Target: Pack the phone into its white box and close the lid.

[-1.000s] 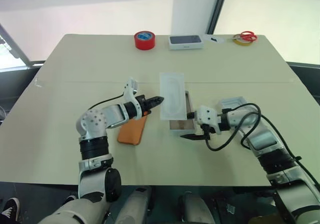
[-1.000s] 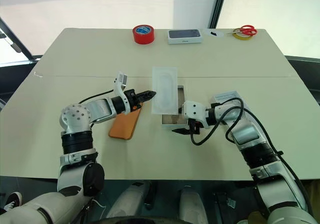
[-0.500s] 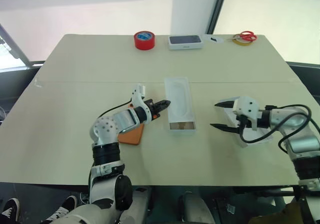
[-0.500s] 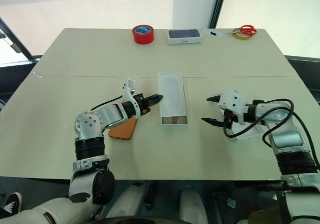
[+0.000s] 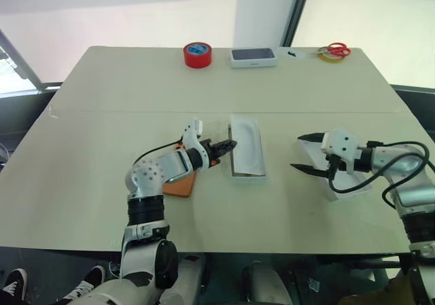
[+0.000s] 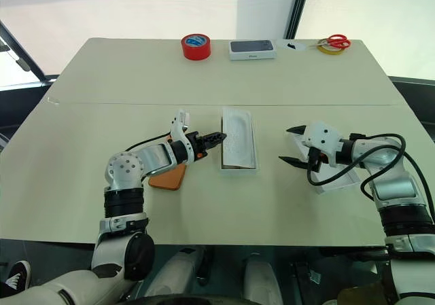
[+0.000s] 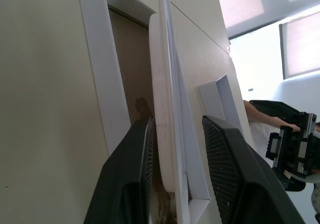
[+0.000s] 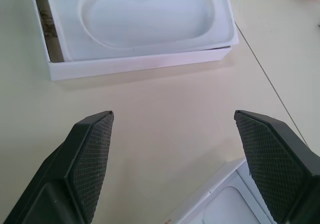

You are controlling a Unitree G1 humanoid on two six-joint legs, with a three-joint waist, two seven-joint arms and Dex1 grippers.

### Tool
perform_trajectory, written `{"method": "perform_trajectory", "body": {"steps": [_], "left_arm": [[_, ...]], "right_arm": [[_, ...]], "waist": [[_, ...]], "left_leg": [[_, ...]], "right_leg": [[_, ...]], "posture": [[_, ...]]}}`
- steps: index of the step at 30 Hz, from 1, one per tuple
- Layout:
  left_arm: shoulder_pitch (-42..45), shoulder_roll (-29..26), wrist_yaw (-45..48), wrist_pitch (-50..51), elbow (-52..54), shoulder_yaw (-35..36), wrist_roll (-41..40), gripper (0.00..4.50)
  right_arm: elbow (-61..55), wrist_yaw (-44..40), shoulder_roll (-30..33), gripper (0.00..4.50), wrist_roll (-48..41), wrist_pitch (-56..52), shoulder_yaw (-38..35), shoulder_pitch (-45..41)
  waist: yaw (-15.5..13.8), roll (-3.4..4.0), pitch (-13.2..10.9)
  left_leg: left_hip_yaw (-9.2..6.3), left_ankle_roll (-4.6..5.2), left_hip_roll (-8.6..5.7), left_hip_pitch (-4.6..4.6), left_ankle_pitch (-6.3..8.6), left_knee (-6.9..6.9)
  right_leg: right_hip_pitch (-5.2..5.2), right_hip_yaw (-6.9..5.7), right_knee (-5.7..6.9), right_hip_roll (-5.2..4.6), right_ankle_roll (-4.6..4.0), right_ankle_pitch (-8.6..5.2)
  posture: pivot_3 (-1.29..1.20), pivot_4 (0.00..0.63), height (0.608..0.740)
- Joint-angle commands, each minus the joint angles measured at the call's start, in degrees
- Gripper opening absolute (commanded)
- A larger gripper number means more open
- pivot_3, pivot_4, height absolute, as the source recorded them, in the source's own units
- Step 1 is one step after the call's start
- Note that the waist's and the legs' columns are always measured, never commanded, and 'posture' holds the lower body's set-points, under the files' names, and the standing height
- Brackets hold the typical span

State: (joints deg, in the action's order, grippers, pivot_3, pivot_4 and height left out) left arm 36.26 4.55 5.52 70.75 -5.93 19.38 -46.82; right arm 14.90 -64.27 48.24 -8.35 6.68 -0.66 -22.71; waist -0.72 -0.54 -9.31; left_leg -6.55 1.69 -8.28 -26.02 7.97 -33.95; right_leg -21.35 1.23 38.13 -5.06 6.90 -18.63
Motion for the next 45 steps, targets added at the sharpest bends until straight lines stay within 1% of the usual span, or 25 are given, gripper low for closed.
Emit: {"method": "perform_trajectory", "body": {"steps": [1, 3, 8, 10, 13, 15, 16, 17, 19, 20, 22, 23, 25, 27, 29, 31, 32, 33, 34, 37, 40, 43, 45], "left_arm": [[0.4, 0.1, 0.6, -0.6, 2.4, 0.2, -1.8, 1.33], [0.5, -0.4, 0.4, -0.8, 3.1, -0.8, -0.9, 1.33], [-0.4, -1.6, 1.8, 0.6, 6.1, -1.3, -2.6, 1.33], [-1.1, -2.6, 3.5, -0.1, 8.9, -2.3, -2.8, 1.33], [-1.6, -3.2, 4.2, -1.8, 11.0, -0.6, -4.4, 1.33], [-3.3, -6.9, 7.9, -6.0, 13.6, -3.7, -1.0, 1.39], [-4.5, -9.6, 10.0, -8.1, 14.8, -6.3, 1.4, 1.39], [-6.1, -13.5, 13.2, -12.6, 15.8, -8.8, 4.9, 1.39], [-8.5, -19.6, 18.0, -18.9, 16.4, -10.9, 8.9, 1.39], [-10.1, -23.3, 21.4, -24.5, 17.2, -12.9, 12.3, 1.39], [-12.4, -27.2, 25.8, -30.6, 18.2, -15.0, 15.5, 1.39], [-14.4, -29.4, 28.8, -34.8, 19.0, -15.2, 16.8, 1.39], [-17.4, -31.5, 33.8, -36.0, 20.1, -11.2, 12.5, 1.39], [-20.4, -34.0, 37.4, -41.1, 19.9, -8.6, 13.1, 1.39], [-22.2, -35.9, 39.0, -44.0, 18.7, -7.5, 14.5, 1.39], [-23.0, -37.1, 38.1, -47.4, 16.1, -6.9, 17.5, 1.39], [-22.8, -36.7, 39.2, -48.6, 14.2, -5.7, 16.3, 1.39], [-22.9, -37.0, 39.6, -49.7, 12.9, -5.4, 16.6, 1.39], [-22.9, -36.8, 39.3, -50.4, 12.2, -4.9, 16.6, 1.39], [-22.9, -36.6, 39.2, -50.0, 12.2, -4.4, 15.3, 1.39], [-23.3, -36.7, 39.2, -48.8, 12.6, -5.3, 15.2, 1.39], [-23.3, -37.4, 37.9, -44.2, 12.8, -6.3, 15.0, 1.39], [-23.1, -37.8, 37.1, -41.7, 12.4, -6.5, 15.0, 1.39]], "right_arm": [[-0.8, 0.8, -0.4, 4.05, -0.1, 1.0, -0.6, -0.6], [-1.2, 1.0, -0.8, 4.05, 0.0, 0.9, -0.3, -0.7], [-2.8, 1.8, -3.4, 4.05, -0.9, -1.2, 0.4, -2.6], [-3.5, 3.2, -5.8, 4.05, -1.3, -2.8, 1.0, -4.1], [-4.9, 4.8, -9.7, 4.05, -1.6, -6.3, 2.3, -6.0], [-5.4, 6.2, -11.9, 3.5, -0.7, -6.8, 3.5, -6.9], [-5.6, 7.0, -12.8, 3.2, 0.0, -6.6, 4.2, -7.2], [-5.1, 8.7, -14.5, 2.64, 1.0, -7.1, 5.1, -8.2], [-3.2, 12.1, -16.6, 1.54, 4.9, -6.2, 7.5, -9.9], [-1.9, 13.8, -17.3, 1.09, 7.2, -5.2, 8.6, -10.7], [-0.4, 15.6, -18.2, 0.04, 9.0, -4.6, 9.5, -11.6], [0.5, 16.5, -18.8, 0.04, 9.9, -4.8, 10.1, -12.0], [1.7, 15.7, -18.0, 0.04, 13.0, -2.7, 13.0, -11.3], [2.3, 15.2, -17.7, 0.04, 13.8, -1.9, 14.0, -10.6], [2.3, 14.6, -17.5, 0.04, 13.6, -2.0, 14.3, -10.6], [2.4, 13.6, -16.3, 0.04, 15.6, 0.1, 15.9, -10.2], [2.5, 13.0, -15.4, 0.04, 17.2, 1.6, 17.2, -9.8], [2.7, 12.4, -14.7, 0.04, 18.0, 2.9, 18.1, -9.5], [2.5, 12.0, -14.9, 0.04, 17.4, 3.4, 18.1, -9.3], [-0.7, 7.2, -15.4, 0.04, 12.4, 1.8, 17.4, -8.2], [-3.6, 3.7, -14.6, 0.04, 10.4, 0.7, 17.3, -7.0], [-1.7, 6.5, -15.3, 0.04, 12.1, 1.0, 16.4, -8.3], [0.7, 10.2, -15.7, 0.04, 14.5, 1.3, 16.0, -9.9]], "waist": [[0.0, 0.0, 0.0], [0.0, 0.0, 0.0], [0.1, 0.0, 0.0], [0.3, 0.0, 0.0], [0.4, 0.0, 0.0], [0.3, 0.01, 0.0], [0.3, 0.02, 0.0], [0.3, 0.04, 0.0], [0.6, 0.06, 0.0], [0.6, 0.07, 0.0], [0.5, 0.07, 0.0], [0.1, 0.07, 0.0], [-0.1, 0.08, 0.0], [0.0, 0.08, 0.0], [0.1, 0.09, 0.0], [0.1, 0.1, 0.0], [0.1, 0.11, 0.0], [0.1, 0.1, 0.0], [0.1, 0.1, 0.0], [0.1, 0.09, 0.0], [0.2, 0.1, 0.0], [0.2, 0.1, 0.0], [0.2, 0.1, 0.0]], "left_leg": [[0.0, 0.0, 0.0, 0.0, 0.0, 0.0], [0.0, 0.0, 0.0, 0.0, 0.0, 0.0], [0.0, -0.01, 0.0, 0.0, -0.01, 0.01], [0.0, -0.03, 0.01, 0.0, -0.02, 0.01], [-0.01, -0.15, 0.04, 0.0, -0.09, 0.04], [-0.01, -0.16, 0.04, 0.0, -0.1, 0.04], [-0.01, -0.19, 0.04, 0.0, -0.11, 0.04], [0.01, -0.22, 0.03, 0.0, -0.14, 0.07], [0.04, -0.25, 0.03, 0.02, -0.15, 0.12], [0.05, -0.27, 0.04, 0.06, -0.16, 0.17], [0.07, -0.28, 0.03, 0.13, -0.16, 0.3], [0.08, -0.27, 0.03, 0.15, -0.15, 0.37], [0.08, -0.22, 0.0, 0.16, -0.12, 0.46], [0.08, -0.14, -0.01, 0.18, -0.07, 0.51], [0.08, -0.14, -0.01, 0.24, -0.07, 0.62], [0.08, -0.18, 0.01, 0.37, -0.1, 0.74], [0.08, -0.2, 0.02, 0.44, -0.11, 0.82], [0.08, -0.21, 0.03, 0.52, -0.11, 0.86], [0.08, -0.21, 0.04, 0.54, -0.11, 0.88], [0.07, -0.2, 0.05, 0.52, -0.11, 0.89], [0.07, -0.2, 0.05, 0.52, -0.11, 0.89], [0.07, -0.2, 0.05, 0.54, -0.11, 0.89], [0.06, -0.2, 0.06, 0.54, -0.11, 0.89]], "right_leg": [[0.0, 0.0, 0.0, 0.0, 0.0, 0.0], [0.0, 0.0, 0.0, 0.0, 0.0, 0.0], [-0.01, 0.0, 0.0, 0.0, 0.0, 0.0], [-0.01, 0.01, 0.01, 0.02, 0.0, 0.0], [-0.03, 0.02, 0.02, 0.03, 0.0, 0.0], [-0.05, 0.01, 0.01, 0.03, 0.0, 0.0], [-0.04, 0.01, 0.01, 0.03, 0.0, 0.0], [-0.05, 0.03, 0.01, 0.03, -0.01, 0.0], [-0.08, 0.07, 0.01, 0.05, -0.02, 0.0], [-0.1, 0.1, 0.03, 0.05, -0.03, 0.0], [-0.11, 0.12, 0.0, 0.05, -0.04, 0.0], [-0.11, 0.13, -0.01, 0.03, -0.05, 0.0], [-0.12, 0.13, -0.06, 0.01, -0.06, 0.0], [-0.12, 0.13, -0.1, 0.0, -0.07, 0.0], [-0.14, 0.16, -0.1, 0.0, -0.07, 0.0], [-0.13, 0.18, -0.07, 0.0, -0.08, -0.01], [-0.1, 0.18, -0.07, 0.0, -0.08, -0.01], [-0.07, 0.18, -0.07, 0.0, -0.1, -0.02], [-0.06, 0.18, -0.07, 0.0, -0.12, -0.03], [-0.06, 0.19, -0.09, 0.0, -0.09, -0.02], [-0.06, 0.19, -0.09, 0.0, -0.08, -0.02], [-0.05, 0.19, -0.08, 0.01, -0.08, -0.02], [-0.06, 0.19, -0.06, 0.02, -0.08, -0.02]], "posture": [[0.0, 0.15, 0.736], [0.0, 0.15, 0.736], [0.0, 0.15, 0.736], [0.0, 0.15, 0.736], [0.0, 0.15, 0.736], [0.0, 0.15, 0.736], [0.0, 0.15, 0.736], [0.0, 0.15, 0.736], [0.0, 0.15, 0.736], [0.0, 0.15, 0.736], [0.0, 0.15, 0.736], [0.0, 0.15, 0.736], [0.0, 0.15, 0.736], [0.0, 0.15, 0.736], [0.0, 0.15, 0.736], [0.0, 0.15, 0.736], [0.0, 0.15, 0.736], [0.0, 0.15, 0.736], [0.0, 0.15, 0.736], [0.0, 0.15, 0.736], [0.0, 0.15, 0.736], [0.0, 0.15, 0.736], [0.0, 0.15, 0.736]]}}
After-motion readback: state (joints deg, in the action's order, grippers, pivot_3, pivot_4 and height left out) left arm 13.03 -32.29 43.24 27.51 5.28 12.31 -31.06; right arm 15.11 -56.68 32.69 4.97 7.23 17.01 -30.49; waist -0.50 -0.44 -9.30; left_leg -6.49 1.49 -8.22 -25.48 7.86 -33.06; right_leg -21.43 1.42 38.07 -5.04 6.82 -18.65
